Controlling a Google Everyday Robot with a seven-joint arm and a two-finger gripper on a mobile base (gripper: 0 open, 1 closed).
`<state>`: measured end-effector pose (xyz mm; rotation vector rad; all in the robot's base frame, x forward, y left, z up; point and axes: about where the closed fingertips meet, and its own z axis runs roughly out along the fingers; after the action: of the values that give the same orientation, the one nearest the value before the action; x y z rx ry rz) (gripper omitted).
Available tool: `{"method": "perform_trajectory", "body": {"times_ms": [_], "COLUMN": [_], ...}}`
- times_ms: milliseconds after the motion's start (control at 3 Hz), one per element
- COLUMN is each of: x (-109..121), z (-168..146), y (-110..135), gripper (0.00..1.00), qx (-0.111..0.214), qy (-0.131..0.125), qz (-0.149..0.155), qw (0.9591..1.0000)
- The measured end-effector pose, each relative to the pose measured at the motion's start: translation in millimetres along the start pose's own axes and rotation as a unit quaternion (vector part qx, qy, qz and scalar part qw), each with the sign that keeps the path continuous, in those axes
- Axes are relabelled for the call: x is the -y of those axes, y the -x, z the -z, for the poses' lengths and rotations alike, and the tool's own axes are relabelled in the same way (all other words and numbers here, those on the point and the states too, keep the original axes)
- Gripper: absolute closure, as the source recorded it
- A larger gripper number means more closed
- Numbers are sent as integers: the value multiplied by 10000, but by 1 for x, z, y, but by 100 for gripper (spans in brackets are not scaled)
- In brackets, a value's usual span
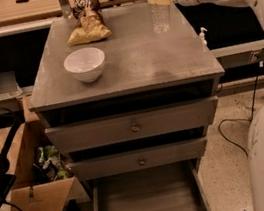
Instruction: Pick water bottle from bottom drawer and place on counter
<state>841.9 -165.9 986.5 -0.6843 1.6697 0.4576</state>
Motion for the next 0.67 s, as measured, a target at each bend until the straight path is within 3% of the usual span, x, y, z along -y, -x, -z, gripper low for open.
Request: {"method": "perform_trajectory", "body": {"times_ms": [333,667], "x": [9,10], "z": [-13,-19], "y": [-41,-64], "gripper": [100,100], "qx": [118,185], "qy": [27,69], "qz": [-315,-498], "qw": [9994,9986]}}
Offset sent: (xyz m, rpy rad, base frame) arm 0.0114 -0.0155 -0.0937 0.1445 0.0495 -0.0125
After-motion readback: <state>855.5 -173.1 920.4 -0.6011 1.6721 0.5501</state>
